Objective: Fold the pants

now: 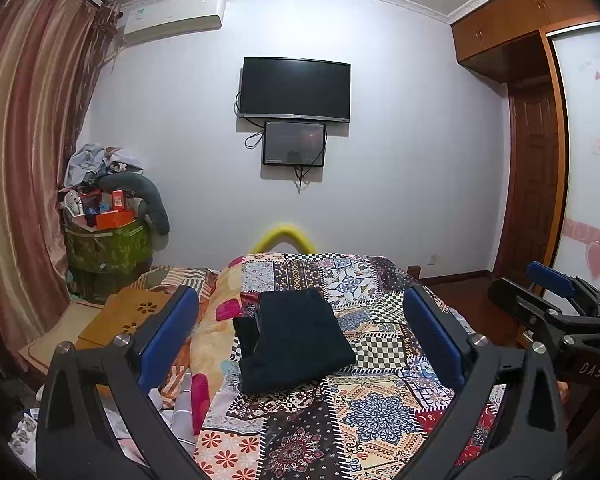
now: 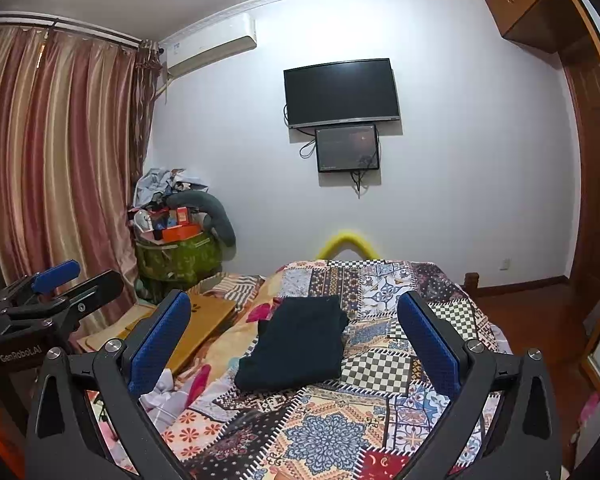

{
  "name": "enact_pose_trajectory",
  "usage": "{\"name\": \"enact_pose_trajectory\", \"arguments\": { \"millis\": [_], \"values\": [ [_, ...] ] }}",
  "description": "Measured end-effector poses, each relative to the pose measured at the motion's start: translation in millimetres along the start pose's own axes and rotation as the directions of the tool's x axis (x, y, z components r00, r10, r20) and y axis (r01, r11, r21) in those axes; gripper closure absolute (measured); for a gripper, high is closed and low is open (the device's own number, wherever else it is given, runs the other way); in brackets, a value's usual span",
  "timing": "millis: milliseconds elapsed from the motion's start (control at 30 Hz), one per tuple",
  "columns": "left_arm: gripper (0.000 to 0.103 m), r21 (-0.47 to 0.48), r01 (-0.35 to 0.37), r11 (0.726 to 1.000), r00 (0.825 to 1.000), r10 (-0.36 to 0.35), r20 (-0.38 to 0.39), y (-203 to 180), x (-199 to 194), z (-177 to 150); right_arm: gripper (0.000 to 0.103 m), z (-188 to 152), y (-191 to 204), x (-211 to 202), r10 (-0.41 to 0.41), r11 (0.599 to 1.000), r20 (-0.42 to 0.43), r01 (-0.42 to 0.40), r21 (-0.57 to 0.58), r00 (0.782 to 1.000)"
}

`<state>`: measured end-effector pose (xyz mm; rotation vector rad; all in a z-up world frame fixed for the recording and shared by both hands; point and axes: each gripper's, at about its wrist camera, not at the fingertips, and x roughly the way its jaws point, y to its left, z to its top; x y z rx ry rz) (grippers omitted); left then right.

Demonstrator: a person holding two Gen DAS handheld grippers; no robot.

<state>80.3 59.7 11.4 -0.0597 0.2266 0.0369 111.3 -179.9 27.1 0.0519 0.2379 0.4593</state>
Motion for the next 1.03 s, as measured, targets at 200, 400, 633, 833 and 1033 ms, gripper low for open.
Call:
{"name": "enact_pose_trajectory", "arguments": {
  "millis": [200, 400, 633, 833, 1033],
  "values": [
    [0.0, 0.0, 0.019, 1.0, 1.0, -0.019, 0.001, 2.9, 1.1, 0.5, 0.0, -0.9, -0.2, 0.2, -0.002, 1.0, 0.005, 0.002, 0.002, 1.0],
    [0.0, 0.004, 0.037, 0.999, 0.999, -0.037, -0.001, 3.6, 2.4, 1.0, 0.0, -2.1, 0.5, 0.3, -0.005, 1.0, 0.005, 0.005, 0.0, 1.0],
    [0.0, 0.004, 0.032, 0.999, 0.999, -0.032, 0.0, 4.0, 3.0, -0.2, 0.0, -2.3, 0.4, 1.2, -0.005, 1.0, 0.001, 0.005, 0.003, 1.0],
    [0.0, 0.0, 0.037, 0.999, 0.999, -0.037, -0.012, 6.1, 5.2, -0.5, 0.0, -4.3, -0.3, 2.0, -0.007, 1.0, -0.001, 0.007, 0.008, 1.0],
    [0.0, -0.009, 0.025, 1.0, 1.0, -0.025, -0.011, 8.4, 8.4, 0.3, 0.0, -5.4, -1.1, 3.7, -0.006, 1.0, -0.007, 0.006, 0.009, 1.0]
  ]
}}
